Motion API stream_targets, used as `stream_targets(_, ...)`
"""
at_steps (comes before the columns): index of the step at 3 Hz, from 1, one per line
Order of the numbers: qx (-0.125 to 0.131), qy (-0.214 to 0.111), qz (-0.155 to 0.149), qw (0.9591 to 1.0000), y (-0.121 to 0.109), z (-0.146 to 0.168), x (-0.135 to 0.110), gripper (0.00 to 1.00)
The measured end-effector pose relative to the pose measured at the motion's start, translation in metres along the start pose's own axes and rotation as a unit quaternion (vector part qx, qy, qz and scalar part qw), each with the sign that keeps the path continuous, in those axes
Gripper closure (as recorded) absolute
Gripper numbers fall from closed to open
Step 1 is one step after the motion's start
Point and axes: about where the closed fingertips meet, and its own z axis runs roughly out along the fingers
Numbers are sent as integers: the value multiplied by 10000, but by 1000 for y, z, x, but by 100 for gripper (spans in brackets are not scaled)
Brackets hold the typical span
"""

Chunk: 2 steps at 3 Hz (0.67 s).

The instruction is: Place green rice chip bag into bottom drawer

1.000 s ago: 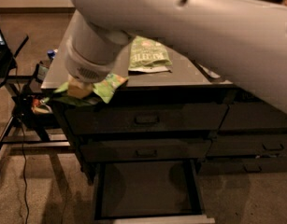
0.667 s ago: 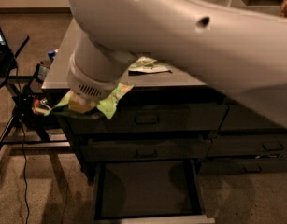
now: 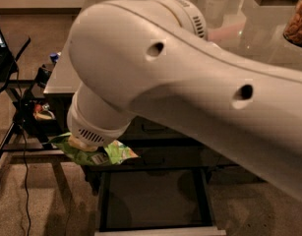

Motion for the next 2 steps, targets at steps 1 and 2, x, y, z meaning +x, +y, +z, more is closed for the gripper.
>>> stream_targets(1,0,0,0,10000,0,0,0,100)
stream_targets(2,-97,-43,218,9997,11,15,12,100)
